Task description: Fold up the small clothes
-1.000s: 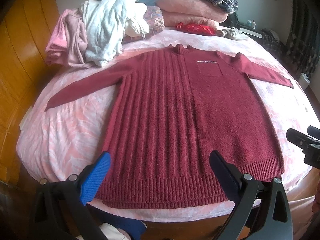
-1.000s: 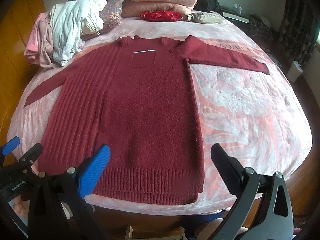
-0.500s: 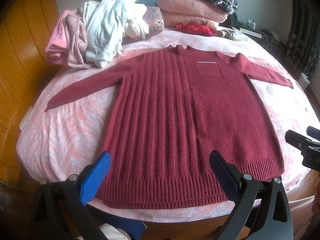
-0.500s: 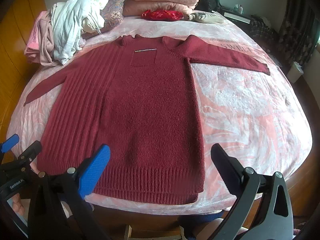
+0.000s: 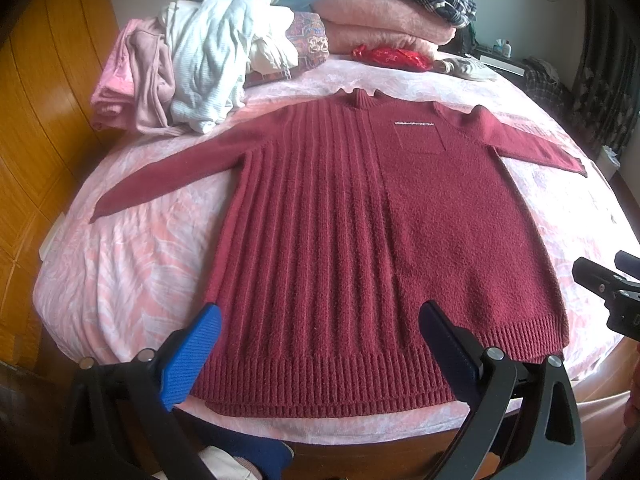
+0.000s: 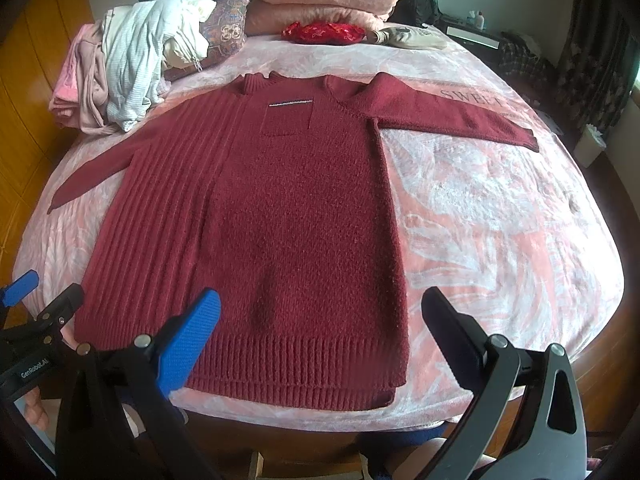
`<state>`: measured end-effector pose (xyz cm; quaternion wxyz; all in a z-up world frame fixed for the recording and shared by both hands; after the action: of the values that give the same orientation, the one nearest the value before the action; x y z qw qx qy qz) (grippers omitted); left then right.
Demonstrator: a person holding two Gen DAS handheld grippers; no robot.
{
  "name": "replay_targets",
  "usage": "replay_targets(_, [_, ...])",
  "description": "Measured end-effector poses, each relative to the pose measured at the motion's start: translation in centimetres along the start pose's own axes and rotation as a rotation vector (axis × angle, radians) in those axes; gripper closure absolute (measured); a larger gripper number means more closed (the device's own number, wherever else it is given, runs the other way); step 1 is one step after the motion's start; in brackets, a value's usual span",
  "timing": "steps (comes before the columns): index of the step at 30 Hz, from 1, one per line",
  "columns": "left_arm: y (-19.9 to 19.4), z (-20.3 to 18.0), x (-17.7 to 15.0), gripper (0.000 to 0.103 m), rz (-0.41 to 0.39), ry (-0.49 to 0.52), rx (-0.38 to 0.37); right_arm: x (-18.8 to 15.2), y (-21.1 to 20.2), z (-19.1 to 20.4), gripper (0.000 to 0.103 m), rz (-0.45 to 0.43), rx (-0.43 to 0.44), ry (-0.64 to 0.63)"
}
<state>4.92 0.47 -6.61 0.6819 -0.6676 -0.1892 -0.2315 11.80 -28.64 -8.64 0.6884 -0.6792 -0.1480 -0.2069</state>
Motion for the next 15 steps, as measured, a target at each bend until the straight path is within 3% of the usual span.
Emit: replay_targets(15, [0.01, 0.03, 0.00, 0.004, 0.001, 0.000, 0.000, 0.00, -0.11, -0.13, 0.003, -0.009, -0.006, -0.003])
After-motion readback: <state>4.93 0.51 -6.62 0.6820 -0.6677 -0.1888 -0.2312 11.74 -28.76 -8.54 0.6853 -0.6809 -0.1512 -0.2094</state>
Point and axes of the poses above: each gripper's, at about its wrist camera, not at the fingertips, and y roughly the way its jaws point, z to its left, x to its top, the point moved 8 cm from there along y, roughly the way its jaws point, and after that the axes turned 5 degrees about -y, right-handed, at the moved point
